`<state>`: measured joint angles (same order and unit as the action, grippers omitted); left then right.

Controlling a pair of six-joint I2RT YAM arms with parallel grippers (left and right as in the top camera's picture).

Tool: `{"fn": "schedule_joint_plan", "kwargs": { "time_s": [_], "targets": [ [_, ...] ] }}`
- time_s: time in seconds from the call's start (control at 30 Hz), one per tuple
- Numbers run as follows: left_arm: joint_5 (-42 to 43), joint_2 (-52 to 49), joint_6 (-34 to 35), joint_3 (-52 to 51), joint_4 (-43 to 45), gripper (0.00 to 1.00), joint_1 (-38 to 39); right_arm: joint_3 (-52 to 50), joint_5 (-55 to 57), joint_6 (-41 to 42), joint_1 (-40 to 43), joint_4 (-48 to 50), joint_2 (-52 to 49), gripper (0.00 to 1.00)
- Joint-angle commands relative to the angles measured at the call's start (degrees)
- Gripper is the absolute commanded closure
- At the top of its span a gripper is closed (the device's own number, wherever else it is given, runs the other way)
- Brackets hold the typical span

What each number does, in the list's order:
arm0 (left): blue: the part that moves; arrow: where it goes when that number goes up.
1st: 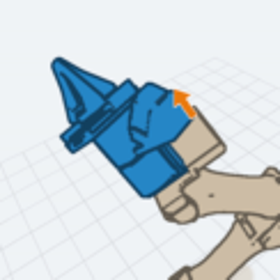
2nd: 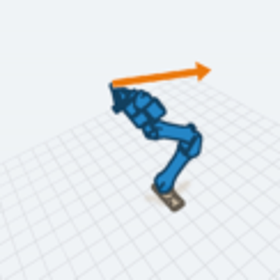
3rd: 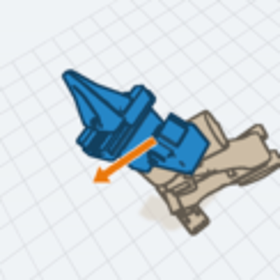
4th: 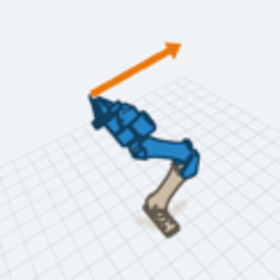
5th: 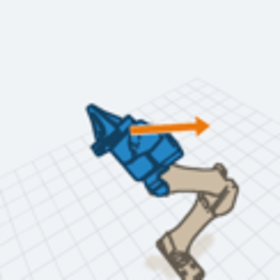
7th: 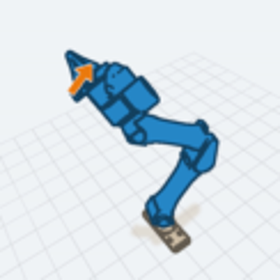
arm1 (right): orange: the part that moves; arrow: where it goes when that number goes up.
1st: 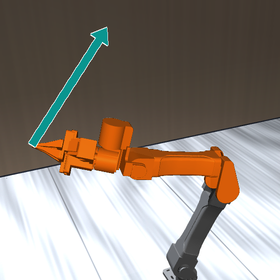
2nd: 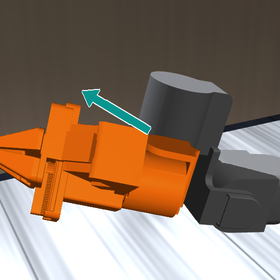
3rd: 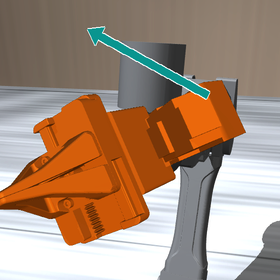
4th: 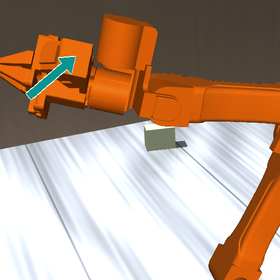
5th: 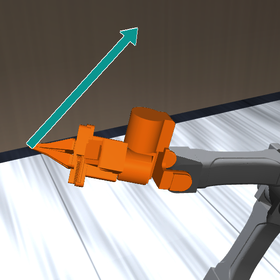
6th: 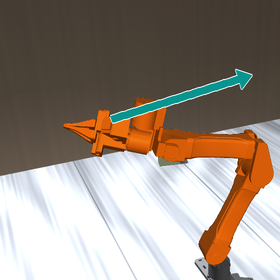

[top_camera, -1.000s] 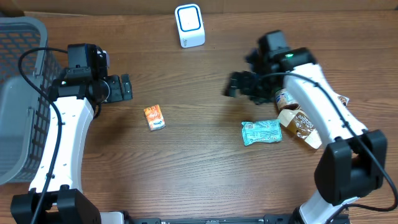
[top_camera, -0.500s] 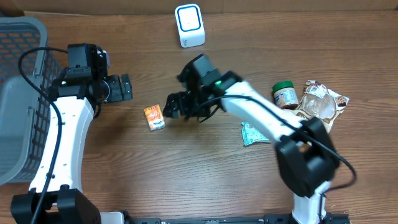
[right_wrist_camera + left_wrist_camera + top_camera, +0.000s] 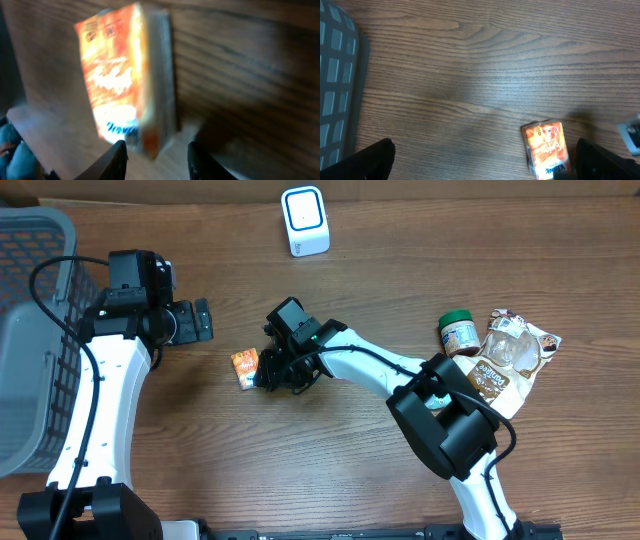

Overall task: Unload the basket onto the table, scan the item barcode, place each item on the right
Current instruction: 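Move the right gripper left and grasp the orange Kleenex box, then raise the Kleenex box up to the white scanner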

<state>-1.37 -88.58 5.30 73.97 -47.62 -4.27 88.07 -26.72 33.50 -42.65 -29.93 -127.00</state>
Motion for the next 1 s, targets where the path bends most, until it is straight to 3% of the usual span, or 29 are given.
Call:
{"fn": "schedule_joint_plan", "kwargs": {
  "time_s": [0.0,0.17,0.27,0.33,0.4,0.7,0.97],
  "targets": [
    [-0.3,-0.3,-1.7,0.1,0.0,0.01,-0.2,1.2,1.7,1.3,-0.1,1.5,-2.6,0.61],
    [-0.3,-0.3,-1.7,0.1,0.0,0.0,-0.2,1.2,3.7,2.8,-0.1,1.9,-3.1,0.62],
    [-0.3,-0.3,-1.7,0.1,0.0,0.0,-0.2,1.2,3.6,2.8,-0.1,2.5,-3.1,0.68],
    [-0.3,-0.3,-1.7,0.1,0.0,0.01,-0.2,1.2,3.5,2.8,-0.2,2.5,-3.1,0.77],
    [-0.3,-0.3,-1.7,0.1,0.0,0.01,-0.2,1.2,3.5,2.8,-0.4,2.4,-3.1,0.96],
    [-0.3,-0.3,-1.7,0.1,0.0,0.0,-0.2,1.3,-13.1,-2.0,3.7,-0.8,0.0,0.96],
    [-0.3,-0.3,-1.7,0.1,0.0,0.0,-0.2,1.3,-36.6,-15.3,15.8,-11.5,9.5,0.96]
  ]
}}
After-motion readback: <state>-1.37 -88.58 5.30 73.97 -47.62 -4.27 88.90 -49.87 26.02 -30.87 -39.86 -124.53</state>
